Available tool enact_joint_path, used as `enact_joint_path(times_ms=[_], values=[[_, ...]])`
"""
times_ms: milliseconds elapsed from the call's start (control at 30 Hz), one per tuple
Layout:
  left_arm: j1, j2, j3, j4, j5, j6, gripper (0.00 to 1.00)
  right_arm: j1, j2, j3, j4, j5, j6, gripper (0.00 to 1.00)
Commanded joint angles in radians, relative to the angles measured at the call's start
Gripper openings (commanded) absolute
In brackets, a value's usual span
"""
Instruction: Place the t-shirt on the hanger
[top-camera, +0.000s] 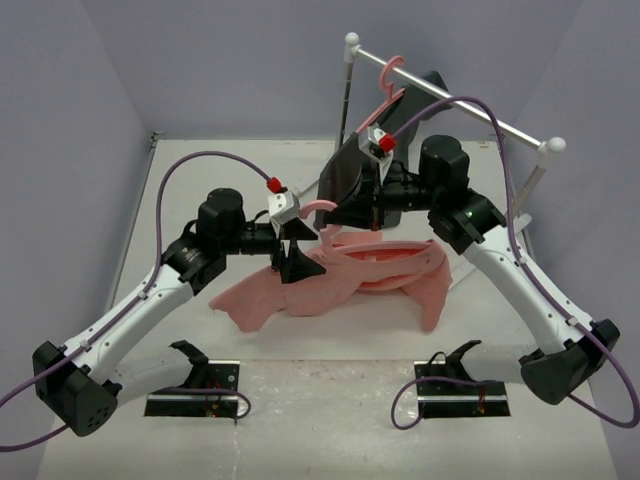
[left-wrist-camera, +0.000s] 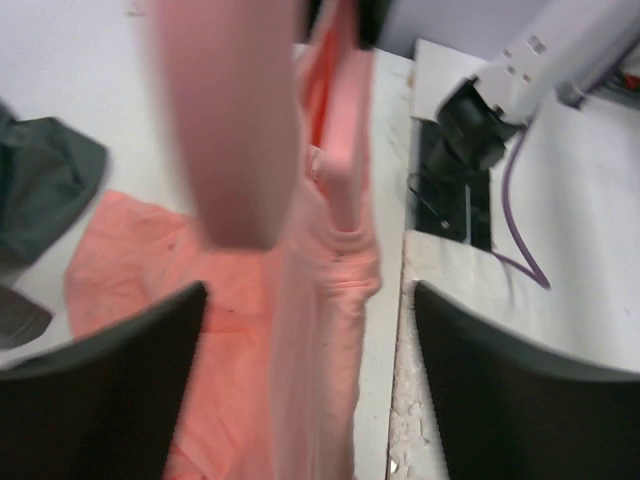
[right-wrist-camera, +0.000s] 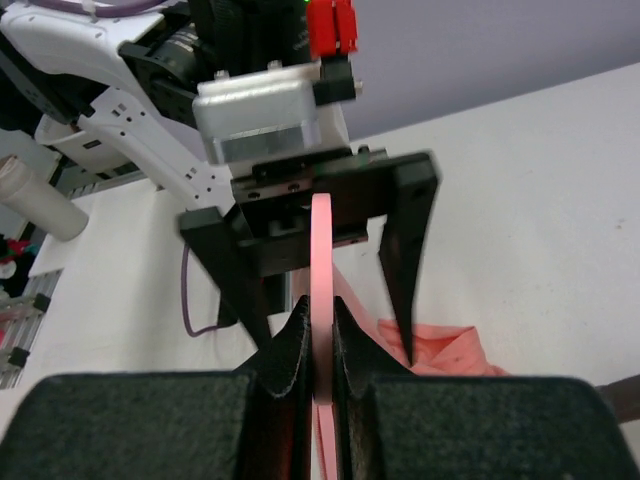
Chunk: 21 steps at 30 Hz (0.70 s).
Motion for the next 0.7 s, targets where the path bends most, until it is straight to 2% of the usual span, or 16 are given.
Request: enact_joint_path(times_ms=[0,167,267,367,467,533,667], values=[[0.009,-0.102,0.072,0.024,-0.304,-0.052,1.00,-0.004,-0.117,-0.017,-0.004,0.138,-0.007,0.00],[0.009,-0.272,0.062,-0.080,-0.518,-0.081,1.00,-0.063,-0.238,-0.041,-0.092,0.261,-0.020,0.00],[0.009,-0.387,-0.021,-0.136,-0.639,-0.135,1.00,-0.084,-0.302,-0.029,-0.129,0.282,-0.006,0.00],[0.008,-0.573,-0.138,-0.128,-0.730,-0.162,1.00,-0.094,-0.349,0.017,-0.207,0.326,-0.004,0.00],[0.008,-0.642,-0.202,-0.148,-0.854,-0.159,1.00,-0.095,-0.391,0.071,-0.263,0.365,0.005,0.00],[0.008,-0.633,-0.205,-0.149,-0.835,-0.160,1.00,-0.096,-0.405,0.094,-0.287,0.360,0.005,0.00],[0.008,-0.562,-0.220,-0.043,-0.680,-0.149,0.99,-0.095,-0.412,0.163,-0.339,0.309,0.013,0.00]])
